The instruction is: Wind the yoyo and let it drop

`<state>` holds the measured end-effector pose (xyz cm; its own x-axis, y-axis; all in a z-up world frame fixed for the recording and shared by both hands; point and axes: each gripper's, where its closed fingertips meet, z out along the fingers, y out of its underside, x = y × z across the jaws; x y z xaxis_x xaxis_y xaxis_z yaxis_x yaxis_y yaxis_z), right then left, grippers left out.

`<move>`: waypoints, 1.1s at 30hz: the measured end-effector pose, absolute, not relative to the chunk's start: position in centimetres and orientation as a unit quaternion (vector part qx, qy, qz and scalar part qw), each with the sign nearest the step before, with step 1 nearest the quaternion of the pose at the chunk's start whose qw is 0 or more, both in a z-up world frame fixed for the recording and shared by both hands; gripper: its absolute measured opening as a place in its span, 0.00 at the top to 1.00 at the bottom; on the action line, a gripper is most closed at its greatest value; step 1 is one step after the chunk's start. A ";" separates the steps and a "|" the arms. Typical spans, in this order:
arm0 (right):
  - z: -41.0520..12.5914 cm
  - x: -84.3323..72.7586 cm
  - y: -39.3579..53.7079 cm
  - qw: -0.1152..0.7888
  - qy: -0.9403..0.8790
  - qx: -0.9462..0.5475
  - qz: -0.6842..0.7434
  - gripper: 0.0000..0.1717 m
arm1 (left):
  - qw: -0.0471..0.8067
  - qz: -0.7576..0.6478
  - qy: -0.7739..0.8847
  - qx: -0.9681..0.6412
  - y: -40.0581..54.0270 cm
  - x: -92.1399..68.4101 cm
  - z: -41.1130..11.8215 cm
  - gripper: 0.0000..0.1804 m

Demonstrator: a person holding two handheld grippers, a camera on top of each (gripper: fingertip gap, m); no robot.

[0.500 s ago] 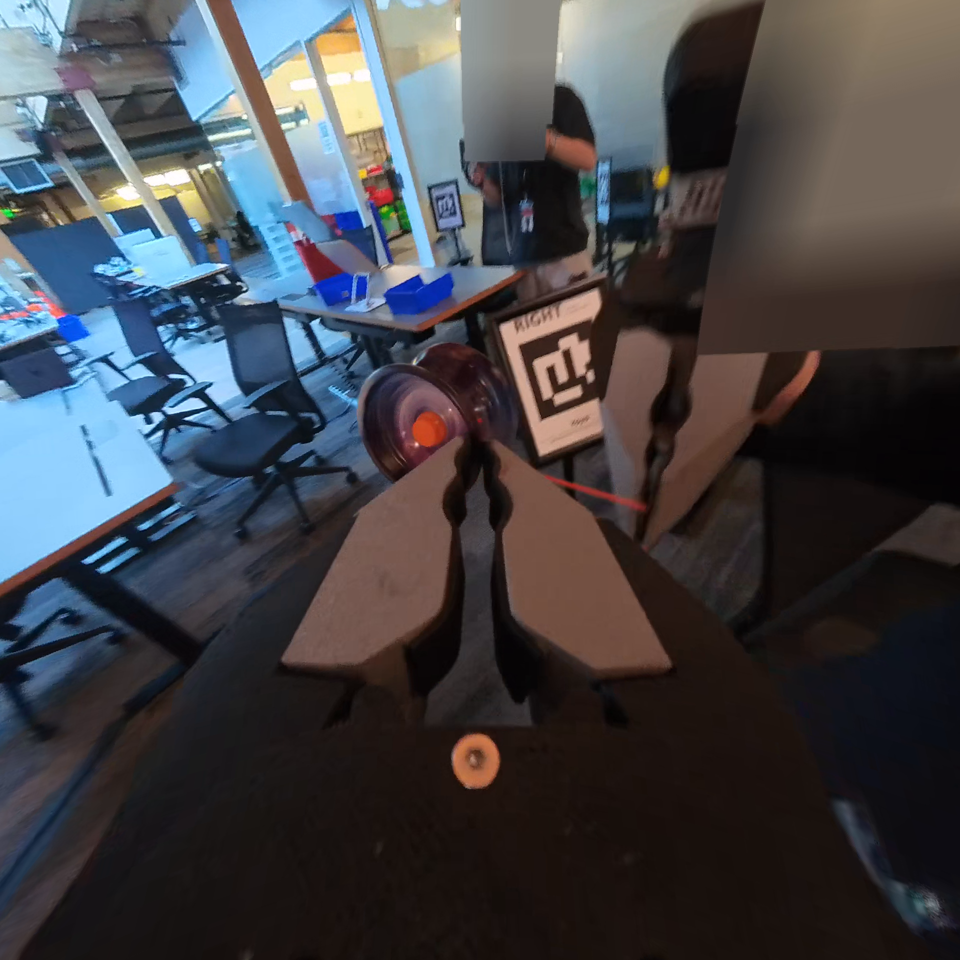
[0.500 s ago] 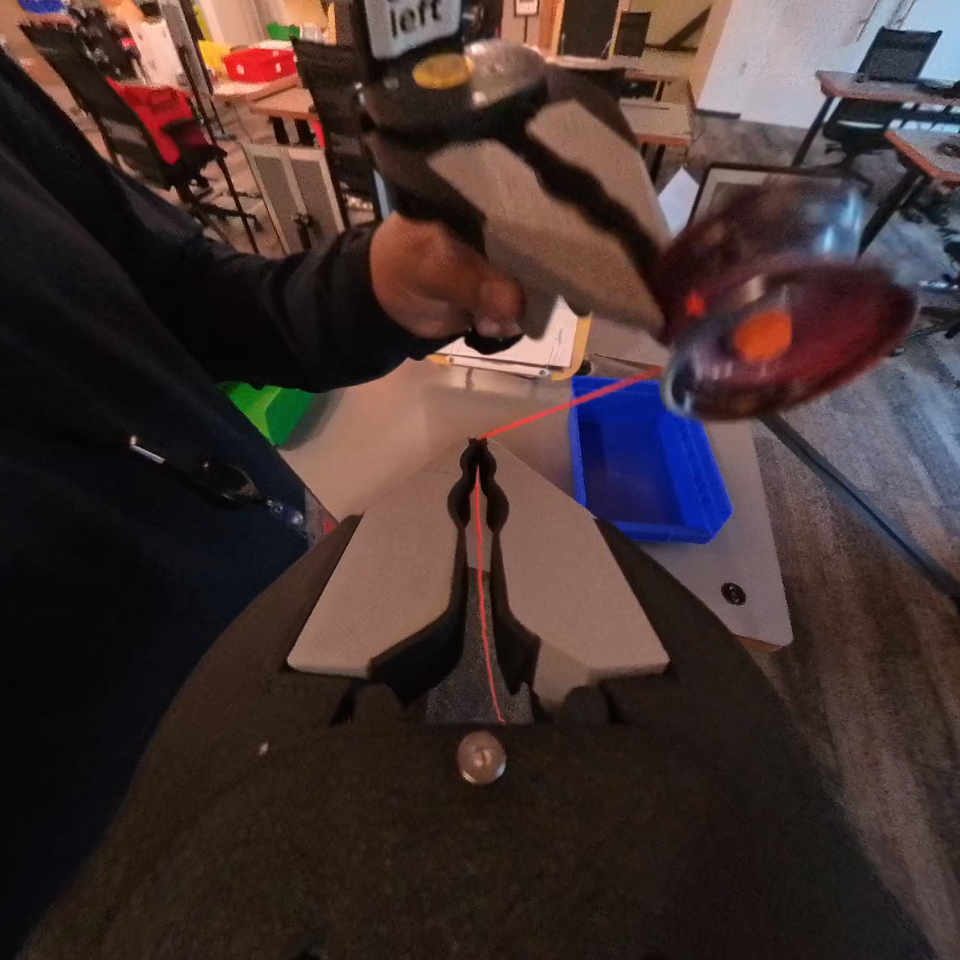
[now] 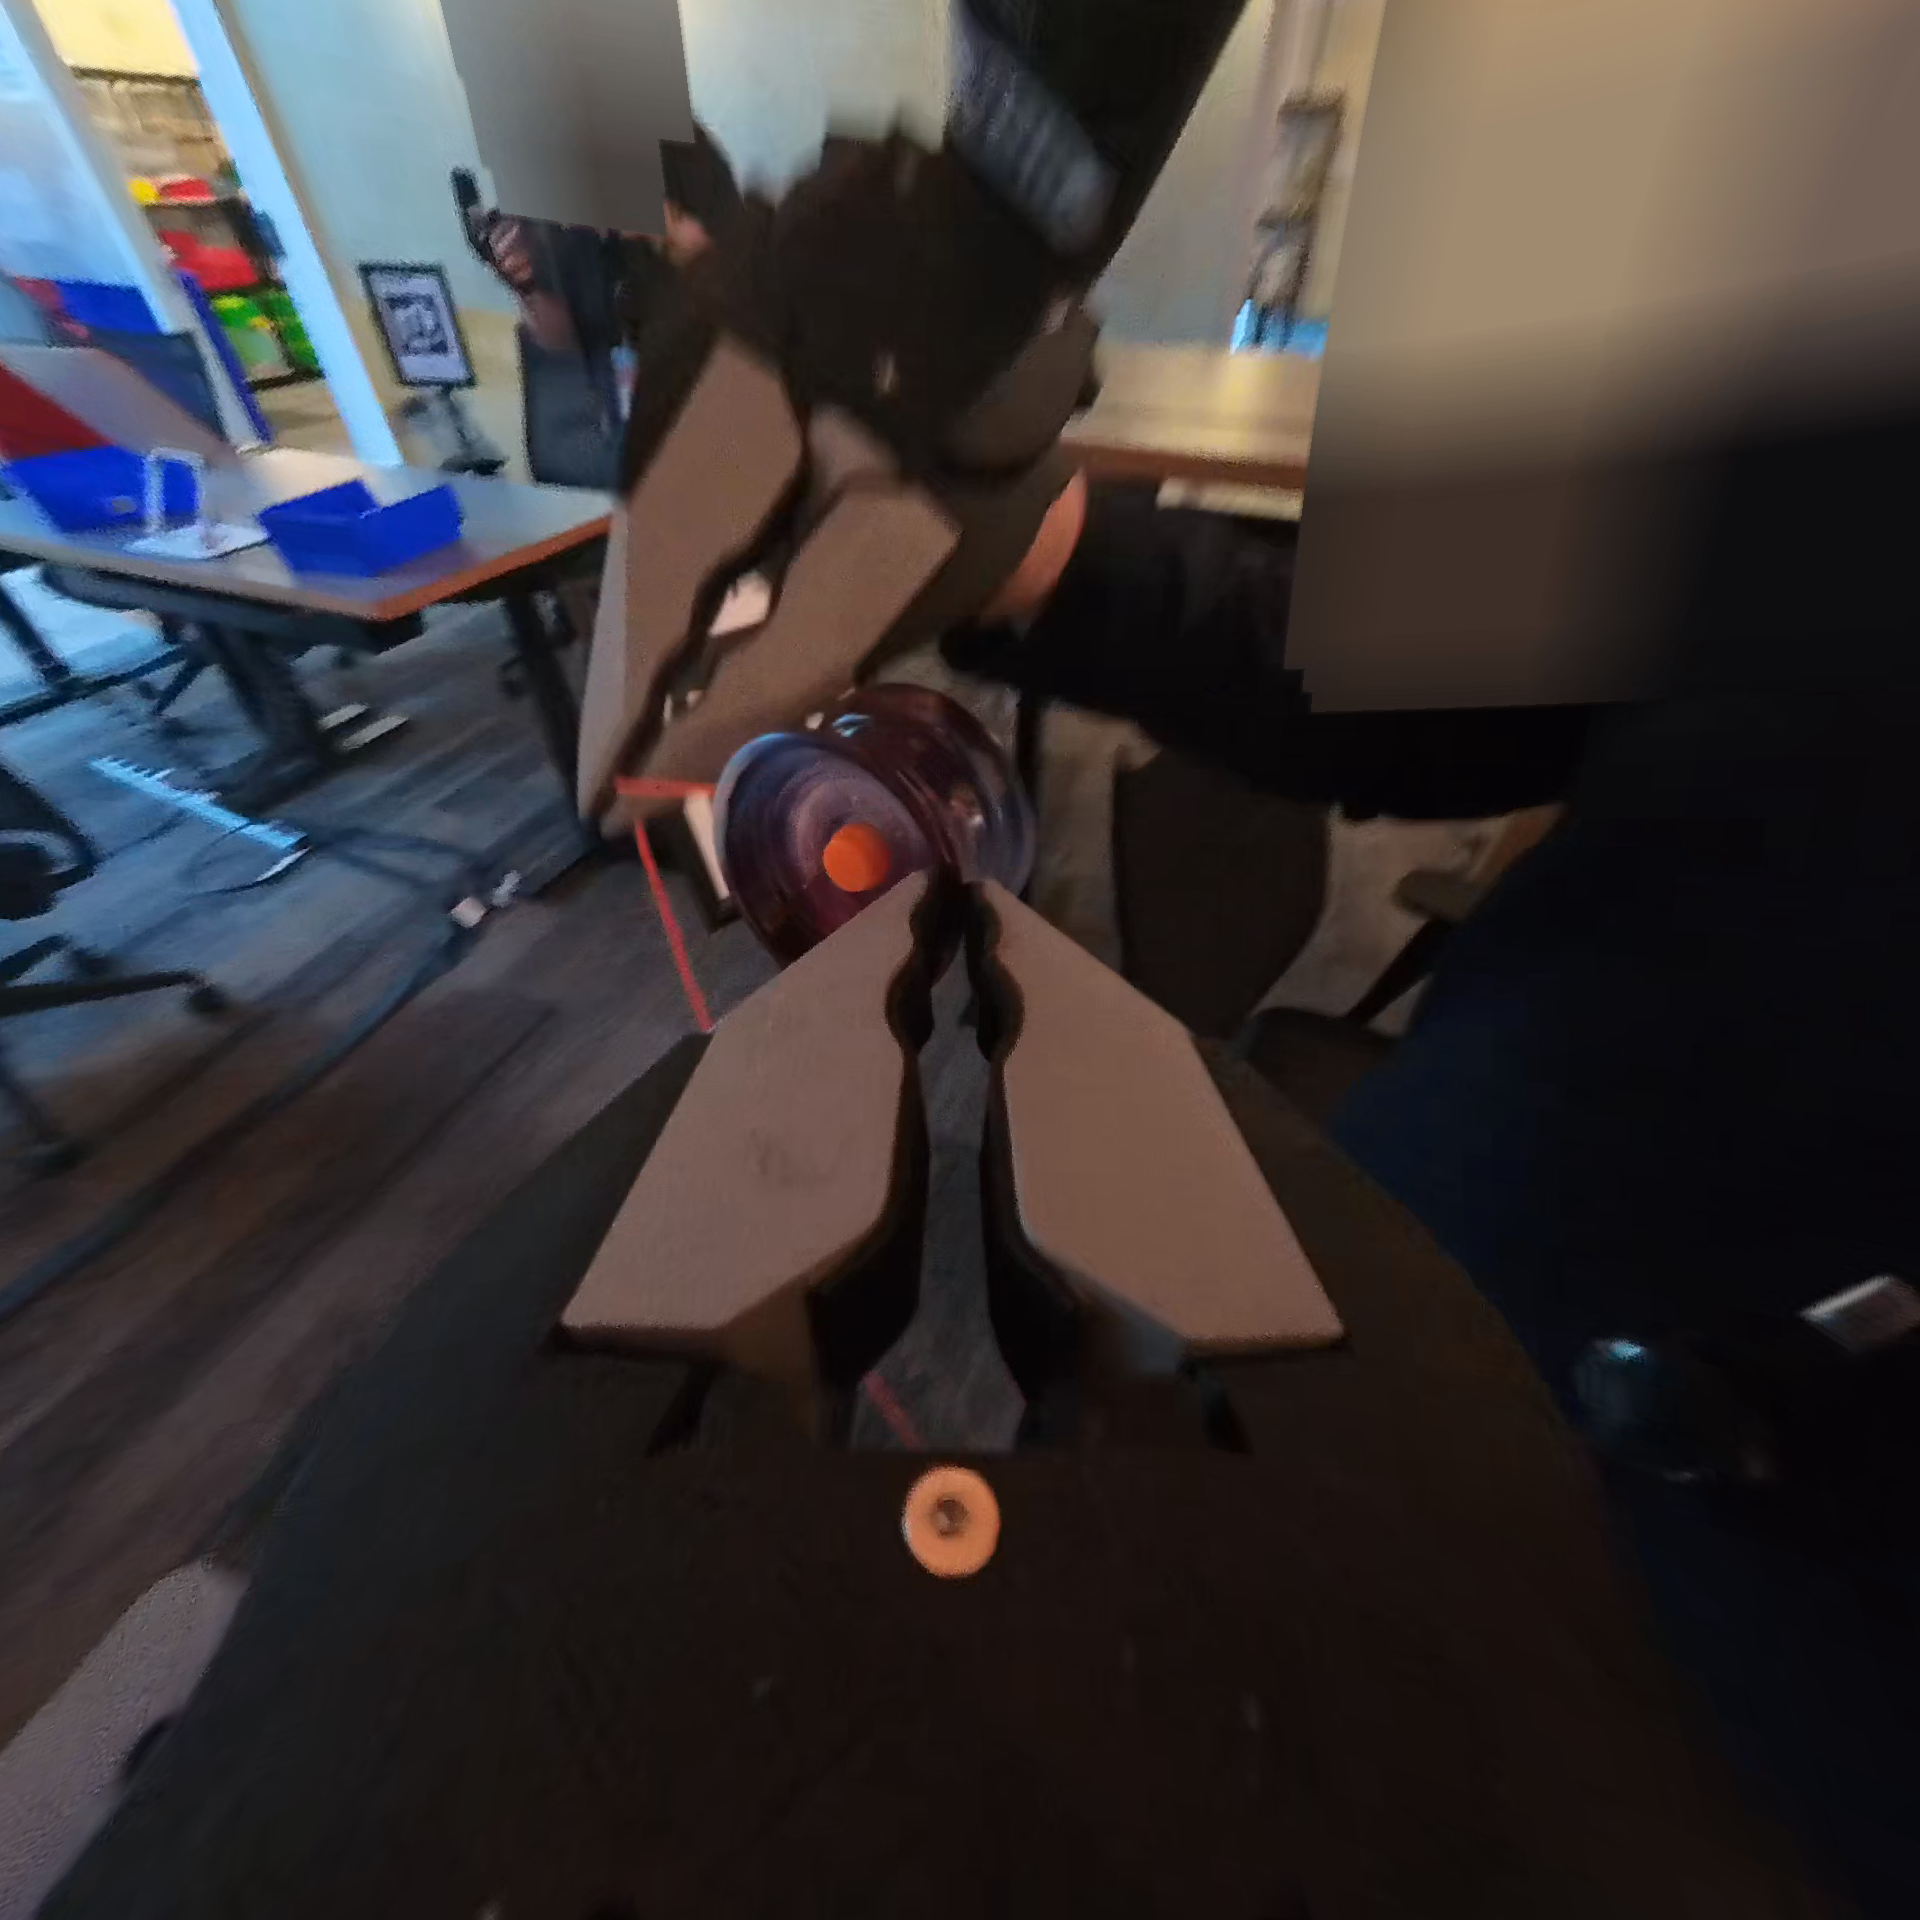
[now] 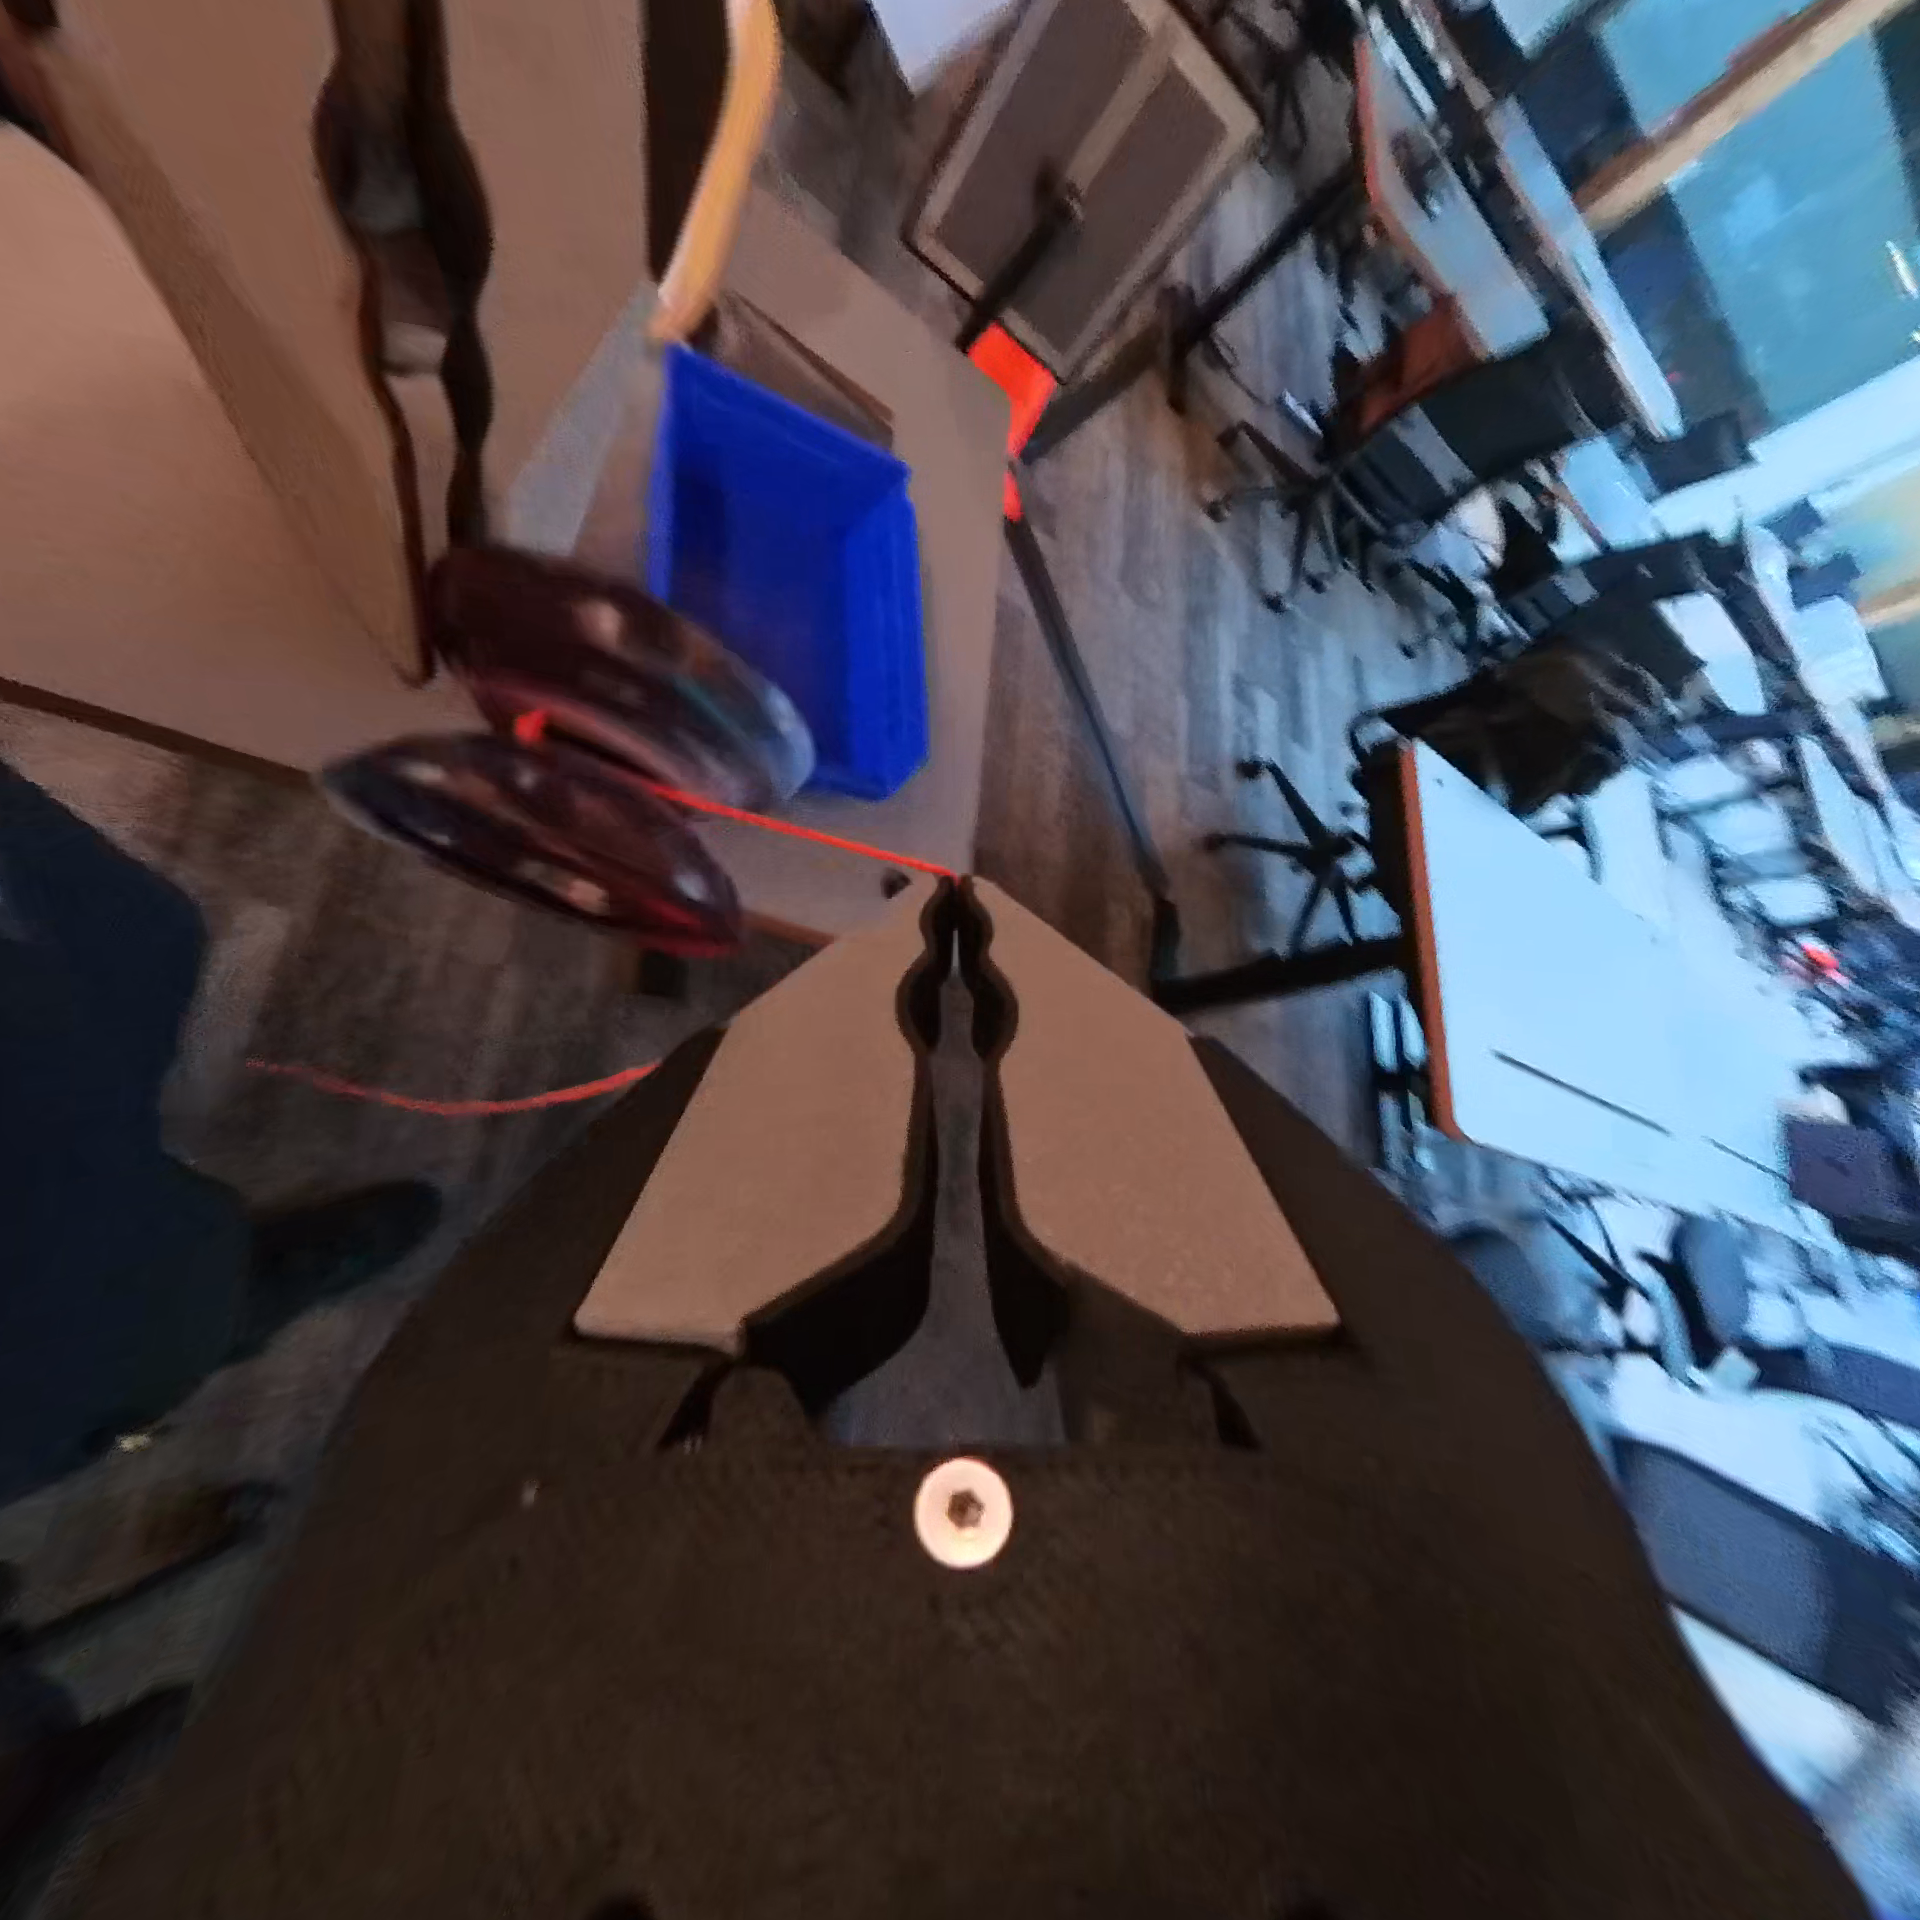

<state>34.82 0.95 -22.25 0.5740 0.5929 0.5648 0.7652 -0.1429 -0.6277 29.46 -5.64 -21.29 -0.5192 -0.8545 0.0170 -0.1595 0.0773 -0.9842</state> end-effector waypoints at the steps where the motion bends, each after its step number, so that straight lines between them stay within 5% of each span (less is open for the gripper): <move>1: -22.8 34.1 1.0 0.487 -0.454 -0.744 -0.058 1.00 | 0.302 -0.581 0.655 -0.377 -5.7 29.2 -20.6 1.00; 7: -23.6 29.6 0.3 0.586 -0.415 -0.689 0.098 1.00 | 0.303 -0.650 0.584 -0.380 -3.7 28.1 -17.2 1.00; 18: -27.5 24.1 -1.1 0.539 -0.349 -0.710 0.290 1.00 | 0.421 -0.592 0.543 -0.421 0.5 29.6 -16.6 0.99; 26: -21.4 25.4 -4.6 0.563 -0.409 -0.687 0.210 1.00 | 0.471 -0.408 0.655 -0.428 1.0 30.6 -22.1 0.99; 33: -17.4 33.1 -1.8 0.559 -0.429 -0.709 0.010 1.00 | 0.397 -0.435 0.717 -0.372 -3.5 29.8 -23.7 0.99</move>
